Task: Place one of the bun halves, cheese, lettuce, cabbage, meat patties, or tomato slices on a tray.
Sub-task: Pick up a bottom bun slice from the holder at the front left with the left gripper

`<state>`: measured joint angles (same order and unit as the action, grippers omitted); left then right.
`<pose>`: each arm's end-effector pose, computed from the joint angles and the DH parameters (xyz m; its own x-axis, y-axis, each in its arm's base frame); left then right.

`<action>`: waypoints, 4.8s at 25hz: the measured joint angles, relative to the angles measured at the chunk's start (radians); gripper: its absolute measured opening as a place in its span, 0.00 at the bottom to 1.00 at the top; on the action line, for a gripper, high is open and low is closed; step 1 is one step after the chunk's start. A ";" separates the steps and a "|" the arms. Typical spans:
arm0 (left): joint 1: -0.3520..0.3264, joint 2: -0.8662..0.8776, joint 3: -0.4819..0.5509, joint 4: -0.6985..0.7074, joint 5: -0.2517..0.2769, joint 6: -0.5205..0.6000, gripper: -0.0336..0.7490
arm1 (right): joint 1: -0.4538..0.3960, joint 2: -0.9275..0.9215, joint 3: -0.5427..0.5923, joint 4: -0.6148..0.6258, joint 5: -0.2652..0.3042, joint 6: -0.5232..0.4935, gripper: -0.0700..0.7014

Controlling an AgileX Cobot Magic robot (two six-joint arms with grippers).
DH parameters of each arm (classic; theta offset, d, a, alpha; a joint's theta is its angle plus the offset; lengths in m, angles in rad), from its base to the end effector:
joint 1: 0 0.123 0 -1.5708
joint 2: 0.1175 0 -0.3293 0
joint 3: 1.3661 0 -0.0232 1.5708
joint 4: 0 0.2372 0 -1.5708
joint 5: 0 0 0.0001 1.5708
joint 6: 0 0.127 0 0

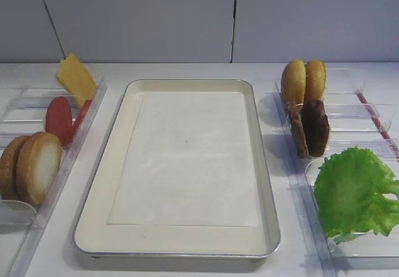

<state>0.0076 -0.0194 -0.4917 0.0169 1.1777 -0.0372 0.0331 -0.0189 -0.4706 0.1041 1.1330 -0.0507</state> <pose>-0.0386 0.0017 0.2384 -0.5466 -0.0349 -0.8367 -0.0375 0.9992 -0.0172 -0.0344 0.0108 0.2376 -0.5253 -0.0238 -0.8506 -0.1163 0.9922 0.0440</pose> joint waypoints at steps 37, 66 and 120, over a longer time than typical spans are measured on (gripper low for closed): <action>-0.095 0.939 -0.412 -0.482 -0.188 0.499 0.57 | 0.000 0.000 0.000 0.000 0.000 0.000 0.68; -0.578 1.396 -0.585 0.369 -0.073 -0.614 0.57 | 0.000 0.000 0.000 0.000 0.000 0.000 0.68; -0.578 1.491 -0.586 0.387 -0.051 -0.652 0.32 | 0.000 0.000 0.000 0.000 0.000 0.000 0.68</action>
<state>-0.5709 1.4715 -1.0776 0.4041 1.1262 -0.6889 0.0331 -0.0189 -0.4706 0.1041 1.1330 -0.0507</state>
